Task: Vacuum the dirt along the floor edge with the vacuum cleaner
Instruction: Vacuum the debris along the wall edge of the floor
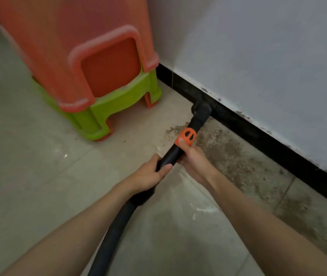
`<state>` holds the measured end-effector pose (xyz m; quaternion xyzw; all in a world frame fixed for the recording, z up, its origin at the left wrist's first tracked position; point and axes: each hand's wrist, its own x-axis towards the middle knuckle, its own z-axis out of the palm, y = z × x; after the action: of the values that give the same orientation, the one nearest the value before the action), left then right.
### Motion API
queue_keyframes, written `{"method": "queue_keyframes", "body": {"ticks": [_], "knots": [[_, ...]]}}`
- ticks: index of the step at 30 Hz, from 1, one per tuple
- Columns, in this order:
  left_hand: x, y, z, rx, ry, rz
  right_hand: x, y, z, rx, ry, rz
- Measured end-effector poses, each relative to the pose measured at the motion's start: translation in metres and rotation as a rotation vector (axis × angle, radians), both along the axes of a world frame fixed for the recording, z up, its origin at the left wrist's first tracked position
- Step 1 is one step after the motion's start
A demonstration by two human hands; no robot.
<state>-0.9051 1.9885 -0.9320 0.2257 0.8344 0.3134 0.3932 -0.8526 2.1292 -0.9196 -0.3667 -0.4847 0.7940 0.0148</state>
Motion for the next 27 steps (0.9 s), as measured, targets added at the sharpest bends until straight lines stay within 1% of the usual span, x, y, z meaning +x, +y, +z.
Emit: {"method": "queue_keyframes", "body": {"ticks": [3,6,8,10,12,15,19,21,23,24,27], "knots": [[0.006,-0.007,-0.027,-0.015,0.015,0.055,-0.004,-0.006,-0.026,0.035,-0.047,0.068],[0.009,-0.017,-0.039,0.07,0.126,0.184,-0.015,-0.015,-0.032,0.096,-0.035,0.138],[0.005,-0.026,-0.04,0.164,0.181,0.307,-0.022,-0.025,-0.032,0.19,-0.031,0.208],[-0.002,-0.036,-0.036,0.267,0.163,0.425,-0.026,-0.038,-0.031,0.239,-0.016,0.228],[-0.011,-0.045,-0.03,0.338,0.14,0.523,-0.025,-0.05,-0.029,0.205,0.002,0.238],[-0.021,-0.056,-0.016,0.431,0.081,0.645,-0.017,-0.066,-0.027,0.153,0.021,0.335],[-0.026,-0.057,0.005,0.485,0.062,0.633,0.002,-0.08,-0.017,0.022,0.016,0.558],[-0.023,-0.048,0.015,0.537,0.021,0.632,0.014,-0.083,-0.012,-0.022,0.055,0.677],[-0.018,-0.034,0.025,0.601,-0.056,0.63,0.022,-0.083,-0.008,-0.032,0.108,0.658],[-0.015,-0.028,0.029,0.632,-0.105,0.635,0.026,-0.084,-0.007,0.009,0.12,0.618],[-0.009,-0.017,0.031,0.642,-0.251,0.619,0.033,-0.081,-0.008,0.28,0.106,0.57]]}}
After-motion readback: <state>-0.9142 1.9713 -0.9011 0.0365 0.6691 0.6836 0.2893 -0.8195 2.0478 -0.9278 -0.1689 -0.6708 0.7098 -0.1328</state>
